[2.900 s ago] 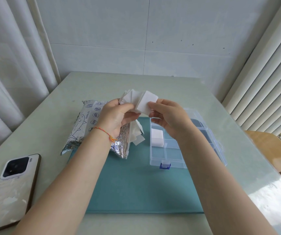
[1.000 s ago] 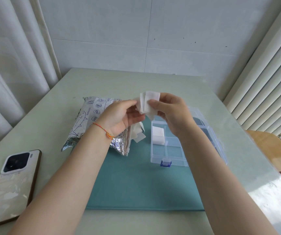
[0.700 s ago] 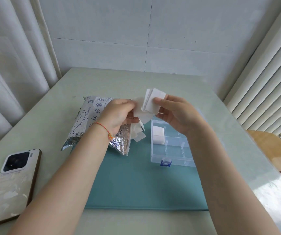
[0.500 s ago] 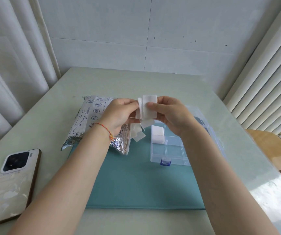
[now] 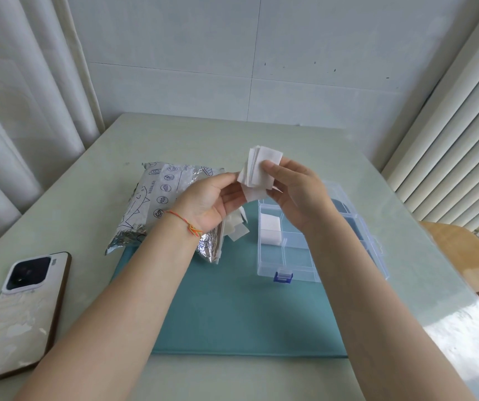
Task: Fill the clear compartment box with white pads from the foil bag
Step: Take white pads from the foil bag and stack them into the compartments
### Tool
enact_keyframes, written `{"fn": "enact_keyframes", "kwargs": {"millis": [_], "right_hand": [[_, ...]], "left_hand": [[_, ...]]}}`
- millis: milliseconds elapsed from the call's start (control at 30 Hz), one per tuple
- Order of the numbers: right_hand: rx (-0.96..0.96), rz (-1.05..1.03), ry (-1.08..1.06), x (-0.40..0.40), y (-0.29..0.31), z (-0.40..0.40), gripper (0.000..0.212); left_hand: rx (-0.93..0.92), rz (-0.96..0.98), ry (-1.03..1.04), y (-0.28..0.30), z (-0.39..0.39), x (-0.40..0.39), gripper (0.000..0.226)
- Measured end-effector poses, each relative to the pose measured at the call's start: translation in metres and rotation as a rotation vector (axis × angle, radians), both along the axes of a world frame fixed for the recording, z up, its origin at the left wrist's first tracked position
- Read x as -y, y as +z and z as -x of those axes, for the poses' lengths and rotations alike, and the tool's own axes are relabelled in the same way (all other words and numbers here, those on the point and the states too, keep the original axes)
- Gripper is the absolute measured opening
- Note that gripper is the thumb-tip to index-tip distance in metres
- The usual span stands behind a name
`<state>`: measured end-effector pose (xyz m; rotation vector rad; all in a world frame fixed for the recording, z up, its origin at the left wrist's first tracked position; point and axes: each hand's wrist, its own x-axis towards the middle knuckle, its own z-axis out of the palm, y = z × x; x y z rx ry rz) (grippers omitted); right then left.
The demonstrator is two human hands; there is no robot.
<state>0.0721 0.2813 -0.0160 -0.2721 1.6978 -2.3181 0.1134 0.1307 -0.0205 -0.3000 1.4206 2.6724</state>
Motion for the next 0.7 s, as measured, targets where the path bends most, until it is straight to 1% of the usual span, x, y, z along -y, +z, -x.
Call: {"fn": "enact_keyframes", "kwargs": {"millis": [67,133,200,267,400,467,533,633,700], "right_hand": [[0.000,0.009,0.008,-0.004,0.001,0.002,0.008],[-0.027,-0.034,0.047,-0.007,0.002,0.005,0.007],[-0.073,-0.134,0.079,-0.007,0.000,0.005,0.013],[-0.106,-0.209,0.068,-0.004,-0.001,0.003,0.017],[-0.139,-0.281,-0.062,0.004,0.000,-0.002,0.019],[-0.186,-0.313,-0.142,0.006,0.000,-0.002,0.024],[-0.247,-0.376,-0.204,0.007,0.000,-0.002,0.023],[-0.302,-0.469,-0.244,0.010,-0.001,-0.004,0.018],[-0.309,-0.501,-0.212,0.011,-0.002,-0.005,0.018]], "left_hand": [[0.024,0.106,0.089,-0.002,0.003,0.004,0.016],[0.013,0.218,0.161,-0.004,0.005,0.009,0.012],[-0.022,0.284,0.165,-0.003,0.004,0.011,0.011],[-0.071,0.312,0.142,-0.001,0.002,0.010,0.011],[-0.107,0.299,0.115,0.000,0.001,0.006,0.013],[-0.077,0.243,0.087,-0.001,0.004,0.007,0.015],[-0.068,0.178,0.045,-0.001,0.005,0.008,0.017],[-0.108,0.153,-0.008,-0.003,0.005,0.008,0.015],[-0.121,0.151,0.008,-0.006,0.006,0.007,0.018]]}}
